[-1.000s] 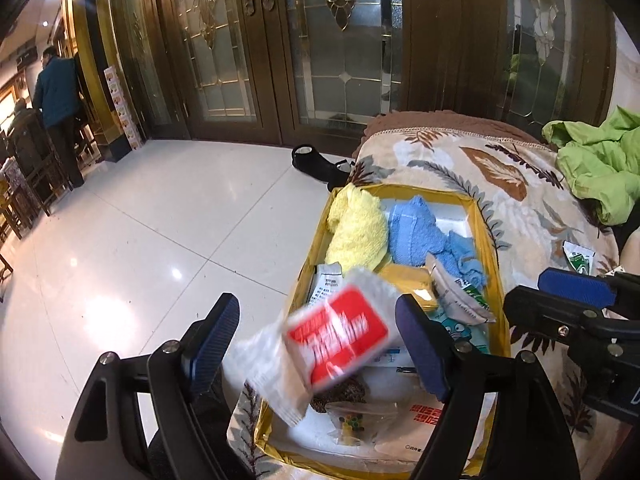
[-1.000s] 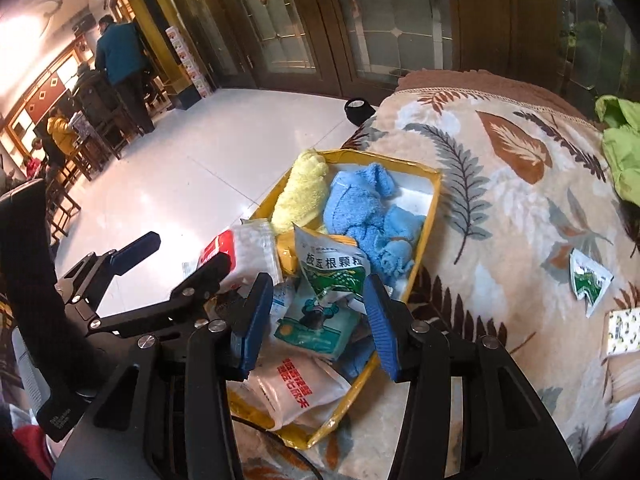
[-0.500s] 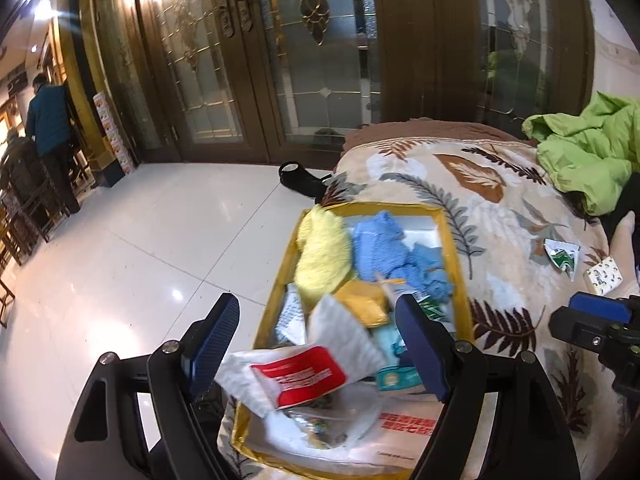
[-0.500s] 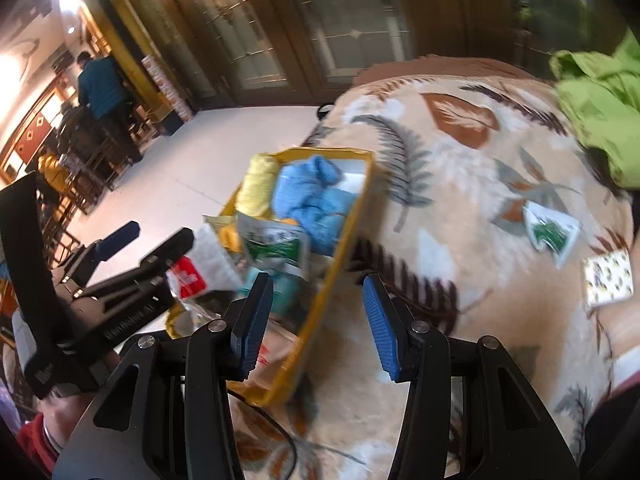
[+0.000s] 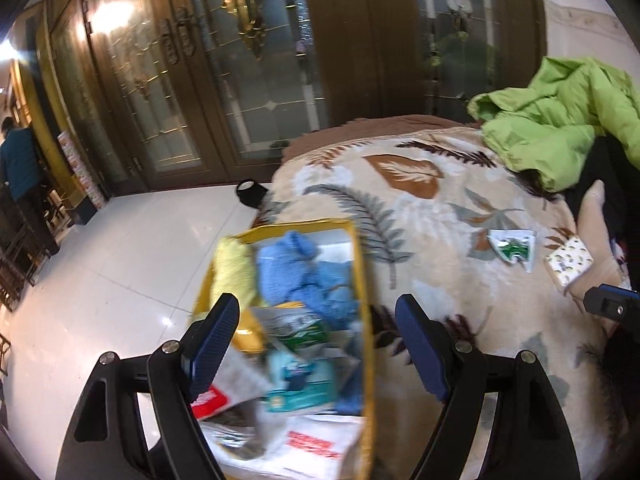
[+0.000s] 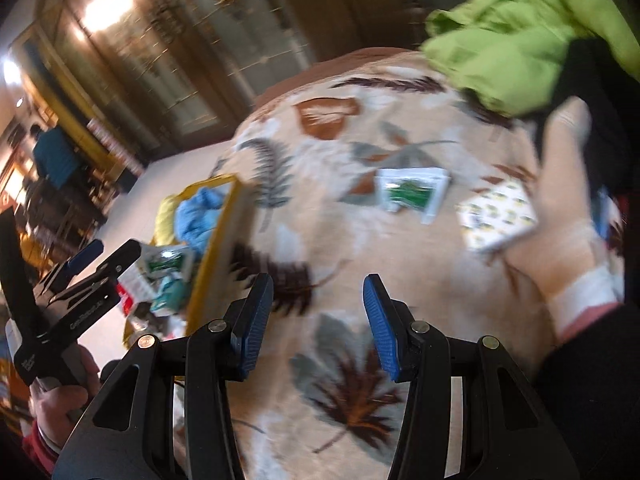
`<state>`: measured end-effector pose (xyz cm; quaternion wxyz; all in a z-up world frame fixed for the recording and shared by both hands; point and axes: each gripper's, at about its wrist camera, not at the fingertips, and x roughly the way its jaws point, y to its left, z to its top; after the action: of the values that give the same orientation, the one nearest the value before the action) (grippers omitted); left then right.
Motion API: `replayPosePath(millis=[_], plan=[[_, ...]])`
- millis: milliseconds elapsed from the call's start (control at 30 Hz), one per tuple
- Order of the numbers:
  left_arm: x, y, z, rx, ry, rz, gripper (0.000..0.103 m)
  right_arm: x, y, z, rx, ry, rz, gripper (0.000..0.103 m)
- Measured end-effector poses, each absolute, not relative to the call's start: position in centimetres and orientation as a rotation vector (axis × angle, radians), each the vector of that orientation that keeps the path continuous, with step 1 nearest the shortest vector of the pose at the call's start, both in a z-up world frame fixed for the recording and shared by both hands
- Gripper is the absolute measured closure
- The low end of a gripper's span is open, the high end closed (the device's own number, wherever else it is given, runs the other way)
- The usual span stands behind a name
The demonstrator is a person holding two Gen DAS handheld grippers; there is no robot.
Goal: Organize soft objects
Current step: 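Grasp the green-print sachet with the left tool while the right tool grasps the lemon-print tissue box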
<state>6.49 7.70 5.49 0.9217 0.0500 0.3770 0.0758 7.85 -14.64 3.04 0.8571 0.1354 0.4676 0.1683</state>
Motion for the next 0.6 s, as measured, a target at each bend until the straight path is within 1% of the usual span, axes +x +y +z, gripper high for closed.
replayPosePath(millis=[167,267,400,600], plan=[[6.7,4.0,4.5,0.165,0.791,0.116,0.022,7.9,-19.0,2.0,0.357,0.986,0.275,0.056],[6.5,3.2,3.7,0.194,0.806,0.115,0.022,7.9,-20.5,1.5,0.389,0.988,0.257,0.056],[5.8,4.4,2.4,0.178,0.853,0.143,0.022,8.0,-21.1,0.8,0.399,0.995,0.259,0.056],[1.7,7.2,-0.4,0.125,0.970,0.147,0.022,8.4,-21.8,0.2,0.409,0.996,0.237,0.056]])
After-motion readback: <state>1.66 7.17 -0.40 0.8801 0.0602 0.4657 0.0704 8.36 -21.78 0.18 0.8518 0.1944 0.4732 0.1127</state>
